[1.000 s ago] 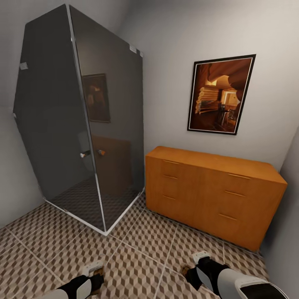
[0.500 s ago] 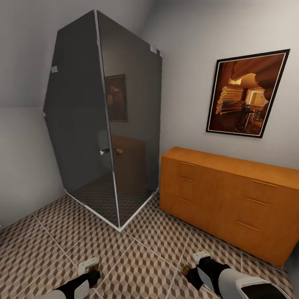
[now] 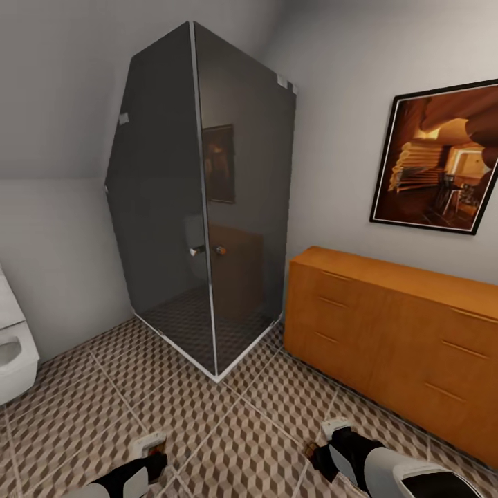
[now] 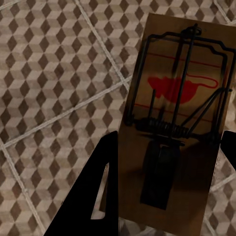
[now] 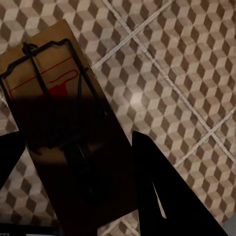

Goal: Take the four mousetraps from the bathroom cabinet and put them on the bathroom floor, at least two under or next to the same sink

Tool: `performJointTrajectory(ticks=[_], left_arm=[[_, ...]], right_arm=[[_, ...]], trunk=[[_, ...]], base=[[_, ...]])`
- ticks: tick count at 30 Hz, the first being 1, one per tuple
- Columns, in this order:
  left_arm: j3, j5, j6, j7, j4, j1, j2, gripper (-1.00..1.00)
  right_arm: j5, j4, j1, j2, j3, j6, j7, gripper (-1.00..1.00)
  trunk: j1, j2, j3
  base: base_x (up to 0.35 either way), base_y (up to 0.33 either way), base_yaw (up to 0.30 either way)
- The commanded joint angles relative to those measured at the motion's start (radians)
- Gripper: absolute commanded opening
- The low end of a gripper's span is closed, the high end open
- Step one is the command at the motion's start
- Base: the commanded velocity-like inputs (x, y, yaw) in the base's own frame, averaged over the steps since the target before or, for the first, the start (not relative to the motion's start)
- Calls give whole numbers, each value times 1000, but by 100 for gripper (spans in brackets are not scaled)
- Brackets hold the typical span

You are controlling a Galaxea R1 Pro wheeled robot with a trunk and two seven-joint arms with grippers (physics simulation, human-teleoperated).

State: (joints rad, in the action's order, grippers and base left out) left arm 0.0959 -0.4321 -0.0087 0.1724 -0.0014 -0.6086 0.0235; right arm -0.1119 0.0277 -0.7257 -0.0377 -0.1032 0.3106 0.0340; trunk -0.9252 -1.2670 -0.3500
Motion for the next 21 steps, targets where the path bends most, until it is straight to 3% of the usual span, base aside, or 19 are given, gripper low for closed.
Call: performJointTrajectory(ticks=[1,8,16,21], left_arm=[[8,-8,-1,3,0,0,0,-100],[8,-8,-1,3,-1,0,-4,-100],[8,-9,-1,3,-2,0,-3,-100],[8,-8,-1,2,-2,0,-7,-100]], right_arm=[[-5,2,-1,-1,-6,2,-2,-100],[-5,1,-1,-2,-6,1,-1,-100],[-4,1,-1,-3,-6,0,-7,-100],[-1,1,-1,-1,-6,-1,-14,-100]], trunk=[[0,-1,-1],[0,-1,-1],[0,-1,-1],[0,-1,-1]], base=[[0,0,280],[0,0,272],[0,0,73],[0,0,227]])
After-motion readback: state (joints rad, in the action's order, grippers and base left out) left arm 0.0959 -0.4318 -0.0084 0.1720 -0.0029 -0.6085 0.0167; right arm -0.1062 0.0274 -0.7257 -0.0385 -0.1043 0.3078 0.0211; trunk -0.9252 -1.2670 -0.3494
